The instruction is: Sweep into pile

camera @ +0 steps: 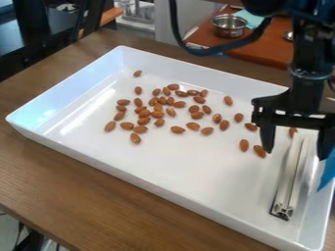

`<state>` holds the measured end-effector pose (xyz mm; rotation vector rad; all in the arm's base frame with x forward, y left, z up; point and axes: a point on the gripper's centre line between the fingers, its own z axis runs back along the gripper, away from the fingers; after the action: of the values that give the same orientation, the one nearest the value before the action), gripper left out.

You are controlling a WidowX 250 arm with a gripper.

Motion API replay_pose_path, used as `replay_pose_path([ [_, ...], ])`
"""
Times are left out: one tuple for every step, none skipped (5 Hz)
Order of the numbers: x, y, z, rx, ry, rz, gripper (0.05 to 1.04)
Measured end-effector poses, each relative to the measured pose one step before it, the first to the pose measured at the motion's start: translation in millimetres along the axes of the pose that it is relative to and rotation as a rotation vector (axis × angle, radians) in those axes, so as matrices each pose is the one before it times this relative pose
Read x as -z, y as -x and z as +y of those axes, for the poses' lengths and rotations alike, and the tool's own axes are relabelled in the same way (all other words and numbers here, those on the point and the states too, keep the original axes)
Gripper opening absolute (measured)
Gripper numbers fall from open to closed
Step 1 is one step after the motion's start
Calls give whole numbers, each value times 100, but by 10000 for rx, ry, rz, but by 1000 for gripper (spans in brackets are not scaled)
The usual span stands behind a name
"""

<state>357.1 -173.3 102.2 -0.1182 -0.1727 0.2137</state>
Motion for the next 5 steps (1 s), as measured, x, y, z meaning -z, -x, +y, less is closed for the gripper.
replay_pose_path([
  [661, 338, 434, 44, -120, 24, 691],
  [303, 250, 168, 145, -18, 44, 394],
  [-114, -55, 572, 86, 12, 45, 337],
  [44, -501, 995, 96, -61, 83, 337],
  [-109, -920, 2287, 47, -230, 155, 337],
])
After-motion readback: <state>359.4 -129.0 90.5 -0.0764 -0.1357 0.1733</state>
